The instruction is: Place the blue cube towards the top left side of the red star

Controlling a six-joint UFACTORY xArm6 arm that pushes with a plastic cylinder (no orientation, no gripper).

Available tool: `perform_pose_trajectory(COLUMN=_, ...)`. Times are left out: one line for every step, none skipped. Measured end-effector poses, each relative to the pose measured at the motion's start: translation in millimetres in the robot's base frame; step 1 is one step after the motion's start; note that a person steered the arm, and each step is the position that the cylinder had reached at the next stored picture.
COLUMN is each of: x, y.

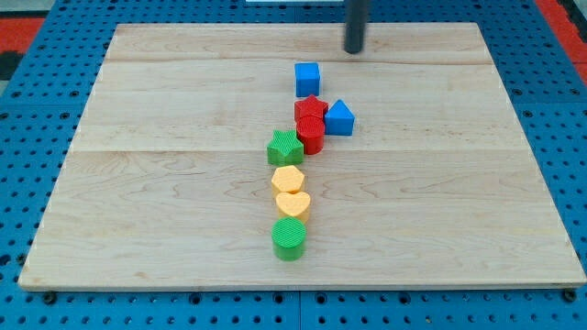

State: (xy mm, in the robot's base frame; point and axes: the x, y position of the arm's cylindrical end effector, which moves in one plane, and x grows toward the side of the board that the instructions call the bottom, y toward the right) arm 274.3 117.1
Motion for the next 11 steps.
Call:
perform_pose_trajectory(x=55, y=3)
perform_pose_trajectory(x=63, y=-17)
perform_pose_trajectory(x=51, y=-37)
perform_pose_trajectory(x=32, y=-59)
perform_pose_trajectory(x=23, y=-89)
perform_pose_trajectory(x=23, y=-122)
perform_pose_trajectory(x=24, y=-148)
perform_pose_trajectory(x=32, y=-170)
perform_pose_trajectory(x=31, y=-179)
perform_pose_trajectory(x=21, y=-189)
perform_pose_trajectory(x=34, y=-188)
